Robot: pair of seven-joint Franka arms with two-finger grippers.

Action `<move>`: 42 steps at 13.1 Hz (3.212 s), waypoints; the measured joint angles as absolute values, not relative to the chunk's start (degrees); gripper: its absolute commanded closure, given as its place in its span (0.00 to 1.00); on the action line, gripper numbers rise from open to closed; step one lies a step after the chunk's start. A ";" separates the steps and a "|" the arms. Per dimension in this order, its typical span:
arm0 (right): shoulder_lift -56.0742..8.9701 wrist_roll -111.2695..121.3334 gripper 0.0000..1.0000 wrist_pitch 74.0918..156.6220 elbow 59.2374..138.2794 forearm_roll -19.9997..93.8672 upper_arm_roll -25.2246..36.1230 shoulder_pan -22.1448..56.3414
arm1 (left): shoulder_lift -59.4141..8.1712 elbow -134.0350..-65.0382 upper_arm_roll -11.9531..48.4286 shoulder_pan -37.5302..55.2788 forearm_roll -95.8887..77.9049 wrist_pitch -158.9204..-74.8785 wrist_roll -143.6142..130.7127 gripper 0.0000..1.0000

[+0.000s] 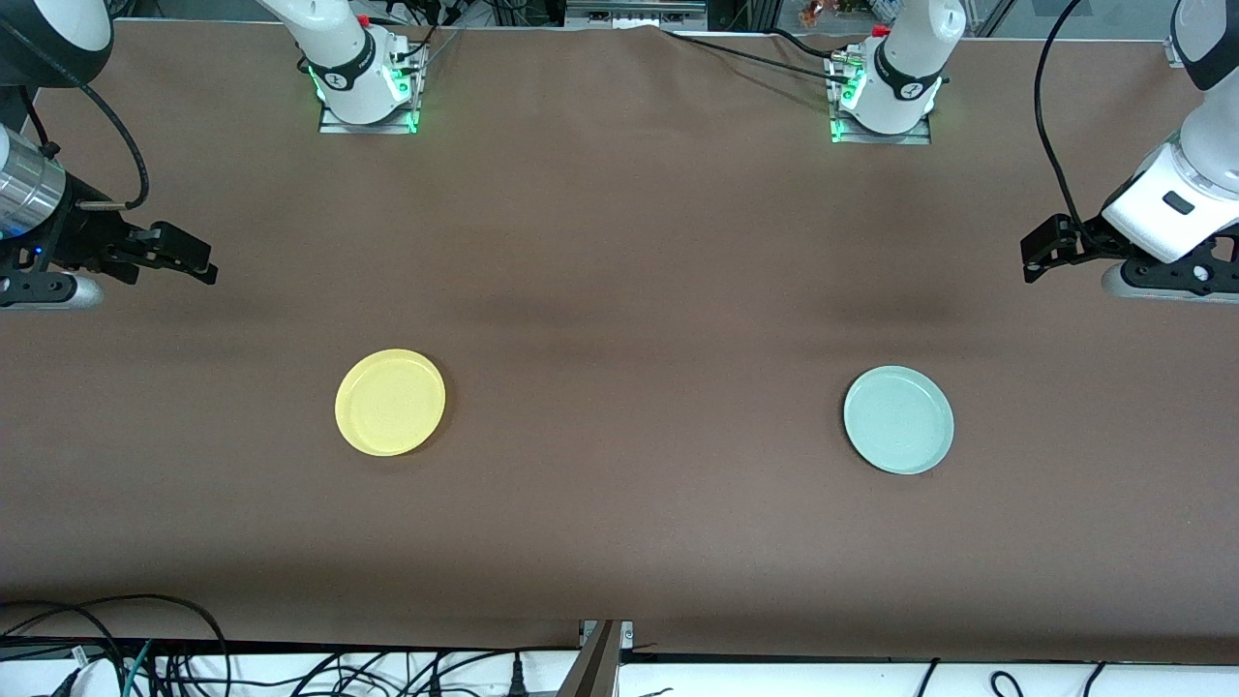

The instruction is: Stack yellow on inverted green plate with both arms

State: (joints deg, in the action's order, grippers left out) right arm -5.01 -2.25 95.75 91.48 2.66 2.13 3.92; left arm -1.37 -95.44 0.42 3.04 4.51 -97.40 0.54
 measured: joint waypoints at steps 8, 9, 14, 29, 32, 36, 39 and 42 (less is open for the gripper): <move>-5.02 -2.25 0.00 95.66 91.48 2.66 2.08 3.92 | -1.42 -95.43 0.42 3.01 4.51 -96.47 0.54 0.00; -5.02 -2.25 0.00 95.66 91.48 2.66 2.07 3.93 | -1.52 -95.43 0.42 3.00 4.51 -96.14 0.54 0.00; -5.01 -2.25 0.00 95.66 91.48 2.66 2.05 3.94 | -2.38 -95.42 0.41 3.00 4.51 -95.64 0.54 0.00; -5.02 -2.15 0.00 95.58 91.49 2.66 2.03 3.99 | -30.98 -87.76 0.22 1.07 4.60 -113.37 11.46 0.00; -5.02 -2.15 0.00 95.57 91.49 2.66 2.03 3.98 | -35.64 -87.67 0.21 -0.69 4.60 -119.52 18.28 0.00; -5.03 -1.99 0.00 95.17 91.51 2.64 2.03 3.98 | -41.77 -89.13 0.33 -1.87 4.20 -129.31 24.11 0.00; -5.07 0.32 0.00 93.00 91.54 1.31 1.92 4.43 | -44.71 -91.75 0.66 -1.88 3.99 -134.10 24.56 0.43; -5.07 0.66 0.00 92.97 91.54 0.26 1.71 5.62 | -45.24 -91.70 0.68 -2.23 3.87 -134.97 26.75 1.00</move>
